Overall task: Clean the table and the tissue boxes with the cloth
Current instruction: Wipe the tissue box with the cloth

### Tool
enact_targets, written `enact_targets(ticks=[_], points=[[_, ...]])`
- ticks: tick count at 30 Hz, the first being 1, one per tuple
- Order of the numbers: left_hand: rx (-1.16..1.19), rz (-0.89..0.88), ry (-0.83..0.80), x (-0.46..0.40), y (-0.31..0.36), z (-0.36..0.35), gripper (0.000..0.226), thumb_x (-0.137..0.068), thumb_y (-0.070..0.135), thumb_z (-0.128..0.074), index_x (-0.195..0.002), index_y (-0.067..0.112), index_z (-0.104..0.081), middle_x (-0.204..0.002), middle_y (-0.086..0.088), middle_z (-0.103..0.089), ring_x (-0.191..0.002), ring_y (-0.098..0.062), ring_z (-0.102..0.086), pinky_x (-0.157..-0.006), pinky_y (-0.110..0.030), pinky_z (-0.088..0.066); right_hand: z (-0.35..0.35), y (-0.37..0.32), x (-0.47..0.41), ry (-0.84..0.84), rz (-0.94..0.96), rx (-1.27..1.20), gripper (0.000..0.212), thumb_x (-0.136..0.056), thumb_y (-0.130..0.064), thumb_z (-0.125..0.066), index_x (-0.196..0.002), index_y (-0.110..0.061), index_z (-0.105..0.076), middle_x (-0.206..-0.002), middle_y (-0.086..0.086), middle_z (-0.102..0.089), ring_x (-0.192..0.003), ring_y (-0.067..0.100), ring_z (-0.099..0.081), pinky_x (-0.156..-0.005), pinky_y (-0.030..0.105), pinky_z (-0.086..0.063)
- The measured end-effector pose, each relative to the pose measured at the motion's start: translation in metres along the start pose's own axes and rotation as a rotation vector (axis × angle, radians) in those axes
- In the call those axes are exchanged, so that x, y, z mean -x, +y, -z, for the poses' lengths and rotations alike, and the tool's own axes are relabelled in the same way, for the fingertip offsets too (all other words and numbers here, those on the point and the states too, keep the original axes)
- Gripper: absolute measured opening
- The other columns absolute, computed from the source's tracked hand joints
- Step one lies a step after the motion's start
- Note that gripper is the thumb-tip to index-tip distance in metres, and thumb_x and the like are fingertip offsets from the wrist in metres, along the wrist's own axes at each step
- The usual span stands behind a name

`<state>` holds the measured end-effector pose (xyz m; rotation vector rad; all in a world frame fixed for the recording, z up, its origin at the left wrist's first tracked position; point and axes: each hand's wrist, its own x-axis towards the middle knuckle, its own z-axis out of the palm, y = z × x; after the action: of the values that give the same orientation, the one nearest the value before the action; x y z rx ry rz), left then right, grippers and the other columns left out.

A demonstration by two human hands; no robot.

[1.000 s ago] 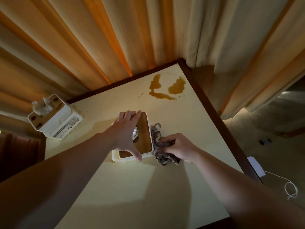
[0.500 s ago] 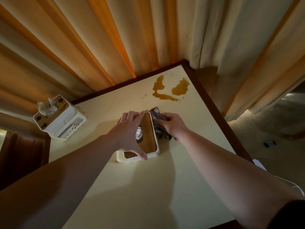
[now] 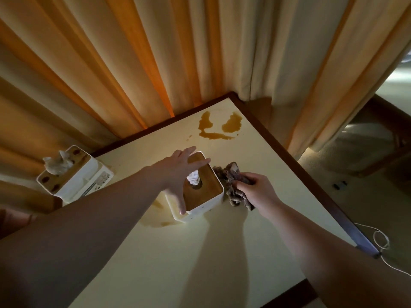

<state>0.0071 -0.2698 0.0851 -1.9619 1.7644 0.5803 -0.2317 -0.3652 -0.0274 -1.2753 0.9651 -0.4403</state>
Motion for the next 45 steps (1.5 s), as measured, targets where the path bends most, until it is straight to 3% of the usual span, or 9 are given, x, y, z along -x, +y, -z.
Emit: enact_targets(ticks=[5, 10, 16, 24, 27, 30, 36, 42, 45], points=[[-0.181, -0.167, 0.028, -0.01, 0.004, 0.005, 0.159, -0.036, 0.086, -0.085, -0.161, 0.046, 0.004, -0.171, 0.004, 0.016, -0.157, -0.029, 0.018, -0.124, -0.063, 0.005, -0.001, -0.002, 0.027, 0.07, 0.026, 0.034, 0.007, -0.092, -0.007, -0.072, -0.088, -0.006, -0.077, -0.06, 0.007, -0.062, -0.042, 0.012, -0.051, -0.043, 0.021, -0.038], [-0.087, -0.148, 0.087, -0.008, 0.003, -0.007, 0.157, -0.04, 0.094, -0.075, -0.164, 0.031, -0.003, -0.173, 0.004, -0.001, -0.159, -0.021, 0.01, -0.125, -0.057, 0.01, -0.002, 0.003, 0.036, 0.139, 0.07, 0.063, 0.009, -0.09, -0.013, -0.074, -0.086, -0.018, -0.08, -0.075, 0.011, -0.075, -0.06, 0.019, -0.065, -0.056, 0.027, -0.045], [0.083, -0.041, 0.183, 0.001, 0.016, -0.024, 0.145, -0.047, 0.092, -0.076, -0.162, 0.034, -0.008, -0.165, 0.001, -0.017, -0.149, -0.026, -0.024, -0.119, -0.045, -0.031, -0.013, 0.005, 0.039, 0.156, 0.069, -0.005, 0.01, -0.09, -0.01, -0.073, -0.092, -0.016, -0.081, -0.074, 0.006, -0.075, -0.058, 0.013, -0.067, -0.052, 0.024, -0.047], [0.196, -0.085, 0.196, -0.002, 0.009, -0.029, 0.135, -0.047, 0.084, -0.081, -0.159, 0.035, -0.025, -0.14, 0.011, -0.03, -0.131, -0.015, -0.033, -0.107, -0.038, -0.043, -0.042, 0.001, 0.028, 0.134, 0.096, -0.178, 0.013, -0.087, -0.012, -0.077, -0.097, -0.018, -0.083, -0.089, 0.018, -0.077, -0.081, 0.038, -0.074, -0.072, 0.048, -0.059], [0.22, -0.087, 0.221, -0.003, 0.008, -0.033, 0.134, -0.045, 0.086, -0.081, -0.157, 0.032, -0.031, -0.133, 0.012, -0.033, -0.125, -0.012, -0.033, -0.107, -0.037, -0.042, -0.052, 0.022, 0.037, 0.113, 0.066, -0.172, 0.014, -0.085, -0.019, -0.078, -0.099, -0.017, -0.081, -0.088, 0.024, -0.074, -0.074, 0.05, -0.068, -0.066, 0.055, -0.056], [0.205, -0.092, 0.234, -0.003, 0.007, -0.034, 0.135, -0.045, 0.085, -0.082, -0.158, 0.031, -0.031, -0.131, 0.012, -0.034, -0.123, -0.011, -0.033, -0.106, -0.038, -0.042, -0.057, 0.045, 0.062, 0.039, 0.023, -0.194, 0.011, -0.081, -0.012, -0.079, -0.091, -0.007, -0.079, -0.081, 0.034, -0.067, -0.065, 0.039, -0.063, -0.063, 0.064, -0.055], [0.261, -0.075, 0.259, -0.006, 0.008, -0.037, 0.137, -0.042, 0.081, -0.087, -0.158, 0.033, -0.032, -0.125, 0.014, -0.035, -0.119, -0.01, -0.033, -0.1, -0.035, -0.04, -0.06, 0.046, 0.083, 0.043, -0.07, -0.204, 0.008, -0.085, 0.001, -0.074, -0.09, -0.004, -0.079, -0.067, 0.015, -0.065, -0.058, 0.026, -0.057, -0.049, 0.032, -0.045], [0.275, -0.08, 0.264, -0.007, 0.007, -0.038, 0.135, -0.041, 0.08, -0.088, -0.157, 0.034, -0.034, -0.126, 0.014, -0.036, -0.119, -0.01, -0.033, -0.101, -0.036, -0.042, -0.054, 0.019, 0.039, 0.121, -0.071, -0.261, 0.014, -0.09, 0.003, -0.069, -0.095, -0.006, -0.079, -0.066, 0.008, -0.069, -0.056, 0.019, -0.063, -0.051, 0.027, -0.05], [0.274, -0.078, 0.265, -0.007, 0.008, -0.038, 0.133, -0.042, 0.079, -0.088, -0.156, 0.036, -0.034, -0.127, 0.013, -0.036, -0.118, -0.01, -0.033, -0.098, -0.035, -0.041, -0.055, 0.012, 0.01, 0.193, -0.075, -0.299, 0.014, -0.092, -0.008, -0.075, -0.101, -0.018, -0.08, -0.082, -0.002, -0.078, -0.078, 0.017, -0.074, -0.067, 0.028, -0.058]])
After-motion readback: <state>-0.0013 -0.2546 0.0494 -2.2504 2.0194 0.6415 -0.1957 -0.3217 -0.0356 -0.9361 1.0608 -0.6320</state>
